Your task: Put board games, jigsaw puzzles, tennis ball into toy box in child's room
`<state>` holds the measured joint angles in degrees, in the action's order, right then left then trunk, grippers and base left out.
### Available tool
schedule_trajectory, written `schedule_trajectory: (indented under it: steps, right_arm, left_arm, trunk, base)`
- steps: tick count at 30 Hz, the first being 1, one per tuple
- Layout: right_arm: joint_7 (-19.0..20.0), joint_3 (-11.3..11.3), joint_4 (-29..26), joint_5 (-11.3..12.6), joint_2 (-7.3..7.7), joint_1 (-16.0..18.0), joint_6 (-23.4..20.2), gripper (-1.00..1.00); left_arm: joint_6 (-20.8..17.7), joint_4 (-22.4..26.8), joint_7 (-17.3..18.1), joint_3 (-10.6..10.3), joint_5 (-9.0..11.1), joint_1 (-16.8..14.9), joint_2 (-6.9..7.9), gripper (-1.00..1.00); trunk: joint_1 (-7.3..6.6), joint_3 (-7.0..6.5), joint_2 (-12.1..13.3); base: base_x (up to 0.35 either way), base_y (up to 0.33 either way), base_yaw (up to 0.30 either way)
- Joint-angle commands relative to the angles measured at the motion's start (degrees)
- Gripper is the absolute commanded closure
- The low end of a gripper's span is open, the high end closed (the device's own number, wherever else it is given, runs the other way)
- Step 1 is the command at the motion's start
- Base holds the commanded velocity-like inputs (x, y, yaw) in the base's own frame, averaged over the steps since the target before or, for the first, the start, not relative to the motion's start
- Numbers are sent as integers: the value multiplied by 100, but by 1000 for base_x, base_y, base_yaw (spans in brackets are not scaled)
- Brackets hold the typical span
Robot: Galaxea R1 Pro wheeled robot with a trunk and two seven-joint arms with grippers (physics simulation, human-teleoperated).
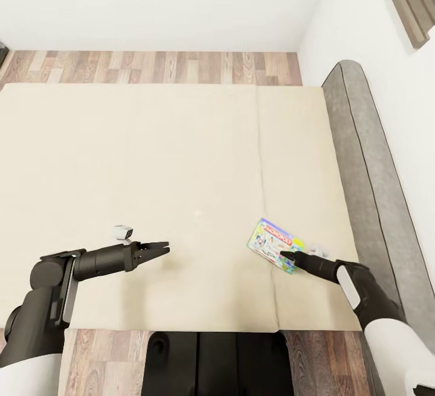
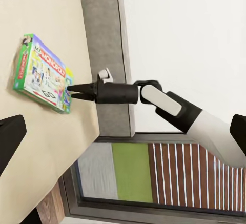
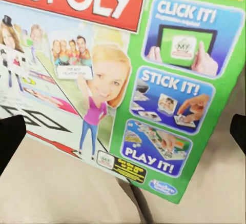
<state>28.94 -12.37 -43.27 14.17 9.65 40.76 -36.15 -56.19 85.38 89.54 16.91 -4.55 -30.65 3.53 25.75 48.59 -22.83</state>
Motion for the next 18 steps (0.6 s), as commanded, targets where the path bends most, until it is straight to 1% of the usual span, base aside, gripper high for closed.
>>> schedule_trajectory:
  steps: [1,4,8,11,18]
  right_arm:
    - [-5,40,-4,5,-34,7,-45,-100]
    - [-29,162,-6,-35,-180,39,-44,-100]
    - [-48,249,-7,-56,-296,62,-35,-100]
    - [-53,317,-12,-61,-332,76,-12,-100]
    - [-59,362,-128,-63,-353,96,10,-100]
  left_arm:
    - [-59,5,46,5,-47,-3,-1,-100]
    - [-59,5,46,5,-47,-3,4,-100]
    - [-59,5,46,11,-46,-3,6,-100]
    - [-59,5,46,13,-46,-3,7,-100]
    - [-59,5,46,14,-46,-3,7,-100]
  trunk:
    - [3,6,-9]
    - [3,6,-9]
    - [3,6,-9]
    - [3,6,-9]
    - [3,6,-9]
  base:
    - [0,0,0]
    - [0,0,0]
    - [0,0,0]
    - [0,0,0]
    - [0,0,0]
